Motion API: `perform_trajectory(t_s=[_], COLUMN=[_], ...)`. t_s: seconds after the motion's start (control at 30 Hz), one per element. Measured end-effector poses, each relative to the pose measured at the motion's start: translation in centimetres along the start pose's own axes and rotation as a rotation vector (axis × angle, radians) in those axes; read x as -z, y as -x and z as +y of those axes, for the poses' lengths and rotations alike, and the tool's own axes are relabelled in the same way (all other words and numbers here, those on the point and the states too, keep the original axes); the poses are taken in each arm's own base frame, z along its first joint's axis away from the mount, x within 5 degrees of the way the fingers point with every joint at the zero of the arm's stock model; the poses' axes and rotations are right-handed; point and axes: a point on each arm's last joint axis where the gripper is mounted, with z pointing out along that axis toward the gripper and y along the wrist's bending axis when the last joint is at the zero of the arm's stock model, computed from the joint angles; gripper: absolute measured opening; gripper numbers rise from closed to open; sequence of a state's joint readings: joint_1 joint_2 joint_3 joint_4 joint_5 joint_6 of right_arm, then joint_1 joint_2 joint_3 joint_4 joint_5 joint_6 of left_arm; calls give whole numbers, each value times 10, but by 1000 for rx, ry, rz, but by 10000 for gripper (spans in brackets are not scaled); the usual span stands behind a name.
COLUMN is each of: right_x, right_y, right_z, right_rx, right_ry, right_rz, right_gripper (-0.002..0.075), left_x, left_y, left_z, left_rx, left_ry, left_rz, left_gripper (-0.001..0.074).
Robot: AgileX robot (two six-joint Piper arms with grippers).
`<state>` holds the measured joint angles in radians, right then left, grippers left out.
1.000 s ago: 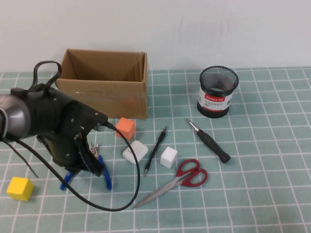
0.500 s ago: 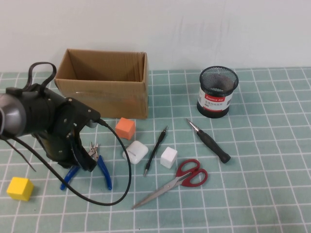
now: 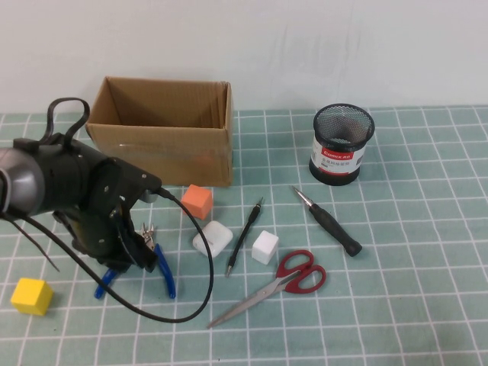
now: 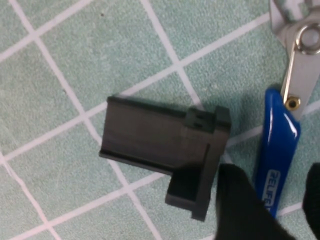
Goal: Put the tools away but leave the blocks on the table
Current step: Pick up the pliers from the table
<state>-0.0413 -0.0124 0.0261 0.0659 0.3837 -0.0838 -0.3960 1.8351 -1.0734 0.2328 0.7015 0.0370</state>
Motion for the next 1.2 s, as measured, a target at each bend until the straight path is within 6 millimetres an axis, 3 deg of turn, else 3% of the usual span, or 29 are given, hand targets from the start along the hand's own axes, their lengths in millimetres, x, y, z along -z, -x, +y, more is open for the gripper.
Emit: perform_trajectory(t_s=[0.17,0.5,0.6,0.77,1.2], right_x=[0,0,0,0,0], right_y=[0,0,0,0,0], right_z=[0,0,0,0,0], right_rx=[0,0,0,0,0], right_ry=[0,0,0,0,0], right_rz=[0,0,0,0,0], right_gripper=[-8,-8,-8,-7,-7], left_x=[-5,-14,-15,-15,-13], left_y=[0,2,1,1,3], left_z=[-1,-2,-3,-5,-14], left_rx=[-2,-4,8,36,-23], left_ry=[-3,-9,-19,-43,-30], left_rz=[13,41,51,64,69], left_gripper=[291,291,245,94,76])
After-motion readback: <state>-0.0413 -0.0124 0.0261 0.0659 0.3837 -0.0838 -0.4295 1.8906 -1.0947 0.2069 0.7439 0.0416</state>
